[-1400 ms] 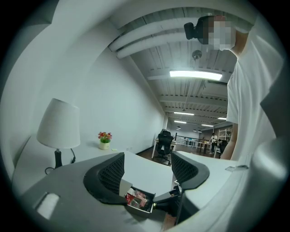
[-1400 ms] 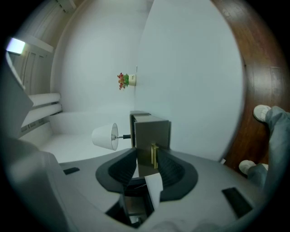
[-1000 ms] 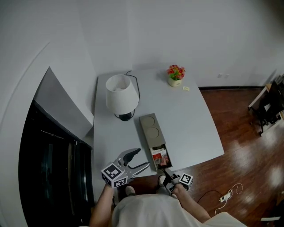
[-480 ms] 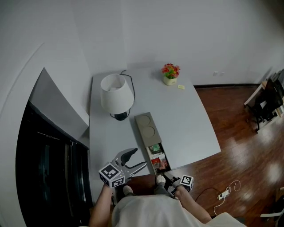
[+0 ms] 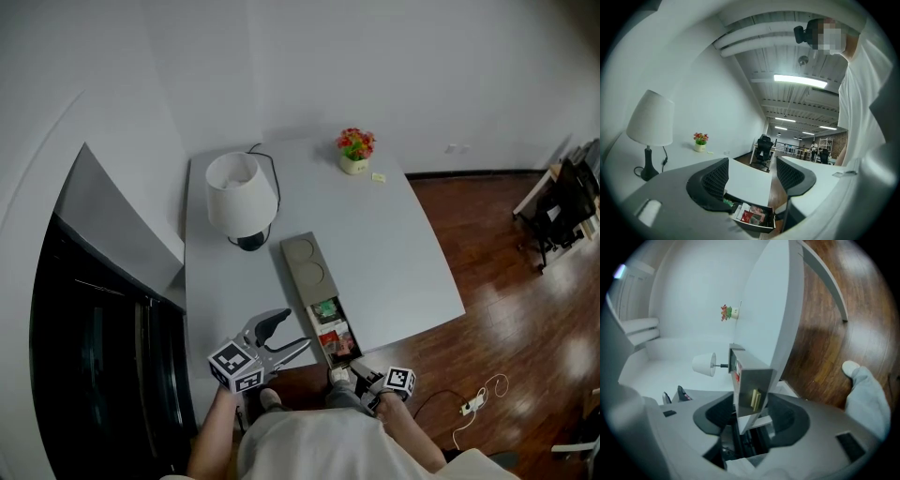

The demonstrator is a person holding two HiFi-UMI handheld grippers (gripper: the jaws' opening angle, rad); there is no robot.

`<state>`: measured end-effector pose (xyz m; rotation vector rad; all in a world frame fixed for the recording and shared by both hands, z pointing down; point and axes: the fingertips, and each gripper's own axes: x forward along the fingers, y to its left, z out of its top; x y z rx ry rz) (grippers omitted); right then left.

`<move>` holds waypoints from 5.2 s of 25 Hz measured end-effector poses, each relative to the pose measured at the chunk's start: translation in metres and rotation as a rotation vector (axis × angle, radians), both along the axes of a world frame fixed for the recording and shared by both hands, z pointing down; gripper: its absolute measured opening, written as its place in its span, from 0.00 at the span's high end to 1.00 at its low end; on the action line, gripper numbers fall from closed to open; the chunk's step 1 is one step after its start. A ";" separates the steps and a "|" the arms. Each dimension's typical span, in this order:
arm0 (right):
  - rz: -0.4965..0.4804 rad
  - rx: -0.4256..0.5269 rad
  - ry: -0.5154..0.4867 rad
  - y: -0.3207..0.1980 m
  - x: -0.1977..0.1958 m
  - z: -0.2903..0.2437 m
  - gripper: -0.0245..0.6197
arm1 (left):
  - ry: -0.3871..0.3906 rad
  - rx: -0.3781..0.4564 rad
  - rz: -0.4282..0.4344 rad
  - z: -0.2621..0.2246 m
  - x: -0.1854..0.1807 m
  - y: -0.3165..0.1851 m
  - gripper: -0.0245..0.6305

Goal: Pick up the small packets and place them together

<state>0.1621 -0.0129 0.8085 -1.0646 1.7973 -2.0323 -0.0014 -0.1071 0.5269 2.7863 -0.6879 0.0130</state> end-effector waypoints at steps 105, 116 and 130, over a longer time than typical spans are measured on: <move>-1.710 1.429 1.350 -0.275 -0.127 -0.139 0.89 | -0.089 -0.017 -0.272 0.019 -0.073 -0.033 0.48; -1.909 1.431 1.320 -0.356 -0.162 -0.093 0.89 | -0.120 -0.052 -0.358 0.023 -0.095 -0.036 0.49; -1.790 1.467 1.559 -0.386 -0.168 -0.086 0.43 | -0.129 -0.049 -0.399 0.024 -0.107 -0.027 0.49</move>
